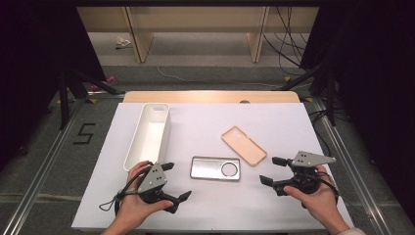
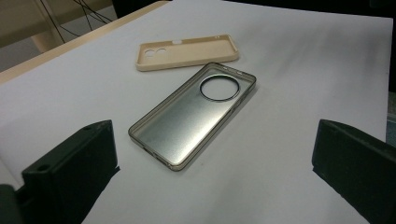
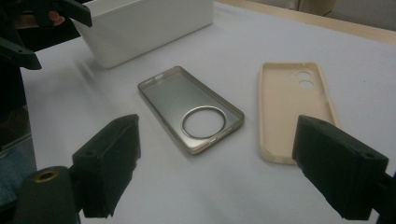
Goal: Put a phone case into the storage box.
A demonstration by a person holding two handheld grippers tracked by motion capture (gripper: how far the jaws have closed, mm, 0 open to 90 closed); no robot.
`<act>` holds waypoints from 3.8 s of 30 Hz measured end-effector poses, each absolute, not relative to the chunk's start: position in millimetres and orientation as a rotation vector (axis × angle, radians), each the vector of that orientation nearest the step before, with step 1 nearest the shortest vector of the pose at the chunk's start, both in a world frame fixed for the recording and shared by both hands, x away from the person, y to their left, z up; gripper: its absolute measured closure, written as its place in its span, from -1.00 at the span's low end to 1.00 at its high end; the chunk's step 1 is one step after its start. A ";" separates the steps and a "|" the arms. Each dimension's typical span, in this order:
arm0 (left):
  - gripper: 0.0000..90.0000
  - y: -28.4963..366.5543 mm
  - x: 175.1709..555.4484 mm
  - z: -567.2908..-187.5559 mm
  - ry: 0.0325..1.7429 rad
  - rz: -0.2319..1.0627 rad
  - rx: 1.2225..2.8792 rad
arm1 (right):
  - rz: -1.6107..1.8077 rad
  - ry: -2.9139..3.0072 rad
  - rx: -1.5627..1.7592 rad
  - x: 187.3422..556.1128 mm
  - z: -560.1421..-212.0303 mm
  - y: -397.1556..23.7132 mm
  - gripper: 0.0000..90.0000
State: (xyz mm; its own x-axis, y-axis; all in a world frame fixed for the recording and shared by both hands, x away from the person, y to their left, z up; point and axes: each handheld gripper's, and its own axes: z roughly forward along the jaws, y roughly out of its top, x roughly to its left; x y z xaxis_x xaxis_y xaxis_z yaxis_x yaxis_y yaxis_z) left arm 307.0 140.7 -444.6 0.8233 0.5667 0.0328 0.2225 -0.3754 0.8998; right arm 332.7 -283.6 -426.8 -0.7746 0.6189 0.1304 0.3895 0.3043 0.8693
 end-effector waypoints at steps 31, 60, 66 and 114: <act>-1.00 143.5 304.6 -443.7 0.580 0.429 1.971 | 1.173 2.680 0.849 380.1 -440.5 -94.8 1.00; -1.00 144.1 303.3 -444.2 0.577 0.433 1.988 | 0.932 2.784 1.015 402.4 -475.5 -50.9 1.00; -1.00 144.7 303.1 -443.7 0.577 0.431 1.983 | 0.904 2.821 0.999 396.1 -473.4 -52.1 1.00; -1.00 144.6 302.2 -443.6 0.585 0.426 1.979 | 0.581 3.043 0.732 352.6 -461.7 -105.8 1.00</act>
